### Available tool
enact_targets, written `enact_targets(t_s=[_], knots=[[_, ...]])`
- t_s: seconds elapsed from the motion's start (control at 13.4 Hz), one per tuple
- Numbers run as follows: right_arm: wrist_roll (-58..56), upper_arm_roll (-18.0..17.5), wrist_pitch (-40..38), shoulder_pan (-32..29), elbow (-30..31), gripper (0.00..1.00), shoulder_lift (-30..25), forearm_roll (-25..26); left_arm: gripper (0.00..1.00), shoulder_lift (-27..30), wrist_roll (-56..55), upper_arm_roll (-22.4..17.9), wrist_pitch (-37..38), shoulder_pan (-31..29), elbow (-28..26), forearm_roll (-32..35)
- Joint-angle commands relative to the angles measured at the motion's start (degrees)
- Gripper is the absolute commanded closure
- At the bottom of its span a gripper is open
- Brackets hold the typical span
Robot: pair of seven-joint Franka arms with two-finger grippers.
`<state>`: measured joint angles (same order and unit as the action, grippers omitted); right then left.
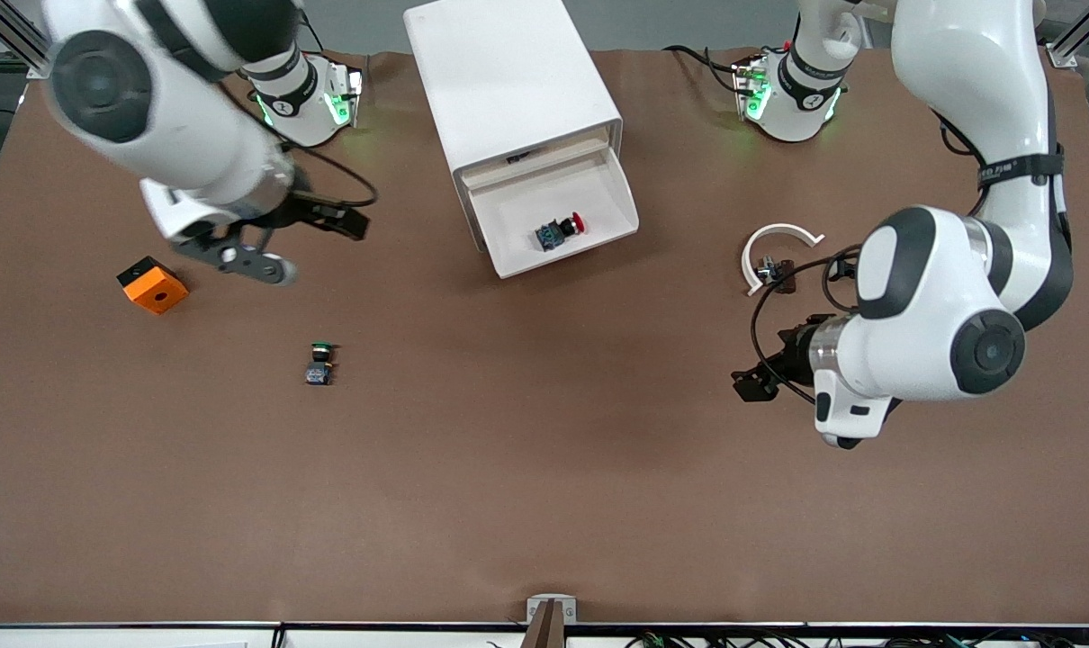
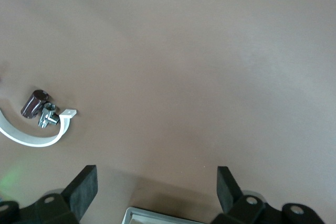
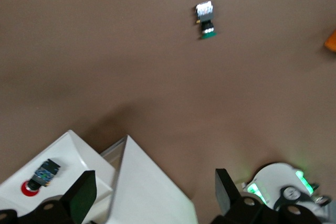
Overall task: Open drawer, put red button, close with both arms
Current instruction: 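Return the right gripper to rest while the left gripper reaches the drawer front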
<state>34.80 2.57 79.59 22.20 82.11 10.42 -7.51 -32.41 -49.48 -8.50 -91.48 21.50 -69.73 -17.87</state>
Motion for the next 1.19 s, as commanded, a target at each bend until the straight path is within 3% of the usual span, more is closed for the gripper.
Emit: enact_targets(t_s=[0.0, 0.22, 0.37, 0.52, 0.82, 1.12], knots=[[-9.6, -1.1, 0.4, -5.0, 2.3, 0.00, -1.5, 1.8, 0.00, 5.6, 2.9, 3.8, -5.0, 0.5, -5.7, 5.2], [-18.6, -1.0, 2.1, -9.4, 3.6, 0.00, -1.7, 3.4, 0.00, 9.5, 3.6, 8.4, -14.8, 0.4, -14.4, 10.1], [-23.9, -1.0, 4.1, -12.3, 5.2, 0.00, -1.8, 3.5, 0.00, 13.1, 3.6, 9.5, -24.5, 0.7, -23.0, 10.2], [-27.1, -1.1, 7.5, -13.8, 7.9, 0.00, -2.8, 5.7, 0.00, 14.5, 3.5, 10.5, -30.0, 1.3, -27.6, 10.3], [-32.3, -1.0, 13.6, -16.2, 14.1, 0.00, -5.5, 6.6, 0.00, 9.8, 2.6, 11.2, -30.4, 5.9, -27.8, 11.9], [-35.0, -1.0, 13.6, -17.9, 14.7, 0.00, -5.9, 8.3, 0.00, 6.3, 1.6, 11.4, -30.2, 9.9, -27.7, 11.8]])
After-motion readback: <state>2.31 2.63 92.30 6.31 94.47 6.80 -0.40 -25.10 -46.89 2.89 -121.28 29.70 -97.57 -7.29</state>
